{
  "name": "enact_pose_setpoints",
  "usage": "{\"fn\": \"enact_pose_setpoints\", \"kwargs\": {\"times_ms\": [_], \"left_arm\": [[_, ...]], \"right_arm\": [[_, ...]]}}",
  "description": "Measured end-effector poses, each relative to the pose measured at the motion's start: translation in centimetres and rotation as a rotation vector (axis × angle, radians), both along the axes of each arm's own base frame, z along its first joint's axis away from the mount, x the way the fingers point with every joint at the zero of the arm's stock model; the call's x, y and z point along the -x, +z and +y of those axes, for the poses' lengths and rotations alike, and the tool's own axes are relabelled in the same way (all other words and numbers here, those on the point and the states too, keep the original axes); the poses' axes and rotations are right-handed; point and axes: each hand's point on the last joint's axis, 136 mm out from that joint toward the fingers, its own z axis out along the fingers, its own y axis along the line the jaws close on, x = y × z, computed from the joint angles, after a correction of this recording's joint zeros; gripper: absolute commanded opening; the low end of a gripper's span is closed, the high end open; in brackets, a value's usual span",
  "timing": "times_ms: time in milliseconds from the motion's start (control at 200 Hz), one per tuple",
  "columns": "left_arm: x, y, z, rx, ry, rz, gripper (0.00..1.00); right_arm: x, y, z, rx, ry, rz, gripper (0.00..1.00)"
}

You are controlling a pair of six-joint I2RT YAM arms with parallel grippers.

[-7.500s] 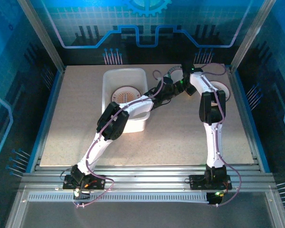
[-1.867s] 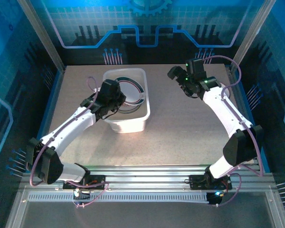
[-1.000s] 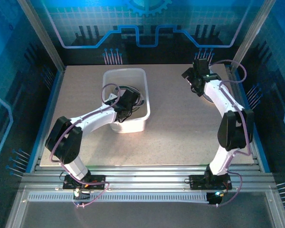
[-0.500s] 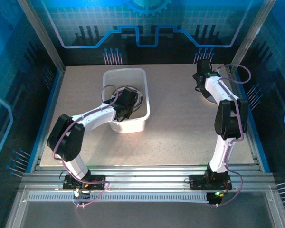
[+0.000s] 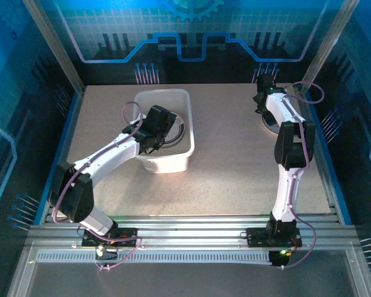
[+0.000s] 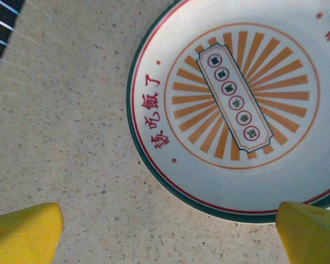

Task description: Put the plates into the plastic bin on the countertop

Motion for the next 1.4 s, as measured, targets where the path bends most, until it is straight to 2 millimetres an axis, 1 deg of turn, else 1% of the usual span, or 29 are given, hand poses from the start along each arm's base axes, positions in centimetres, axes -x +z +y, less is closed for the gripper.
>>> {"fn": "enact_pose_setpoints", "kwargs": {"times_ms": [75, 155, 260, 345, 395, 450, 520, 575, 680, 745, 795, 845, 900, 976, 1031, 1096, 1201, 1251, 1401], "left_arm": [[0.2, 1.2, 0.2, -0.031, -0.036, -0.027, 0.99], [0.3, 2.0, 0.6, -0.063, -0.067, -0.044, 0.99], [0.3, 3.1, 1.3, -0.099, -0.099, -0.068, 0.99], [0.2, 3.7, 2.2, -0.118, -0.122, -0.077, 0.99], [0.0, 4.0, 2.7, -0.126, -0.131, -0.083, 0.99], [-0.2, 4.3, 3.2, -0.14, -0.15, -0.087, 0.99], [-0.5, 4.9, 3.7, -0.157, -0.177, -0.095, 0.99], [-0.7, 5.6, 3.6, -0.171, -0.208, -0.107, 0.99], [-1.1, 7.3, 2.8, -0.178, -0.268, -0.146, 0.99], [-1.5, 8.3, 2.2, -0.176, -0.3, -0.168, 0.99], [-1.9, 8.7, 1.8, -0.173, -0.32, -0.177, 0.99], [-2.2, 8.9, 1.4, -0.17, -0.336, -0.18, 0.99], [-2.4, 8.7, 1.1, -0.167, -0.349, -0.177, 0.99], [-2.4, 8.3, 0.8, -0.161, -0.363, -0.162, 0.99], [-2.3, 7.8, 0.7, -0.161, -0.37, -0.147, 0.99], [-2.0, 7.6, 0.5, -0.158, -0.379, -0.135, 0.99], [-1.9, 7.5, 0.3, -0.153, -0.389, -0.129, 0.99], [-1.8, 7.4, 0.3, -0.151, -0.392, -0.124, 0.99], [-1.5, 7.3, 0.4, -0.152, -0.397, -0.113, 0.99]], "right_arm": [[0.2, -0.7, 0.1, -0.005, 0.0, 0.022, 0.97], [0.5, -0.5, 0.3, -0.024, -0.013, 0.033, 0.97], [0.5, 1.0, 0.7, -0.036, -0.04, 0.021, 0.96], [0.1, 2.7, 1.6, -0.044, -0.07, -0.012, 0.96], [-0.2, 3.2, 2.3, -0.047, -0.082, -0.022, 0.95], [-0.6, 3.3, 2.8, -0.046, -0.088, -0.027, 0.94], [-0.7, 2.5, 2.9, -0.043, -0.096, -0.007, 0.93], [-0.4, 1.1, 2.4, -0.037, -0.102, 0.033, 0.91], [0.2, -1.1, 0.7, -0.037, -0.106, 0.132, 0.91], [-0.3, -1.6, -0.8, -0.038, -0.112, 0.168, 0.92], [-0.4, -1.9, -1.8, -0.037, -0.113, 0.19, 0.9], [0.0, -2.3, -2.9, -0.042, -0.114, 0.22, 0.89], [0.9, -2.9, -3.7, -0.057, -0.113, 0.26, 0.86], [2.0, -3.9, -4.3, -0.084, -0.104, 0.308, 0.87], [2.6, -4.4, -4.4, -0.106, -0.095, 0.337, 0.89], [2.9, -4.4, -4.1, -0.137, -0.073, 0.362, 0.89], [2.1, -3.9, -3.4, -0.167, -0.032, 0.354, 0.89], [2.0, -3.7, -3.0, -0.178, -0.014, 0.358, 0.89], [2.8, -3.6, -1.9, -0.204, 0.025, 0.403, 0.85]]}}
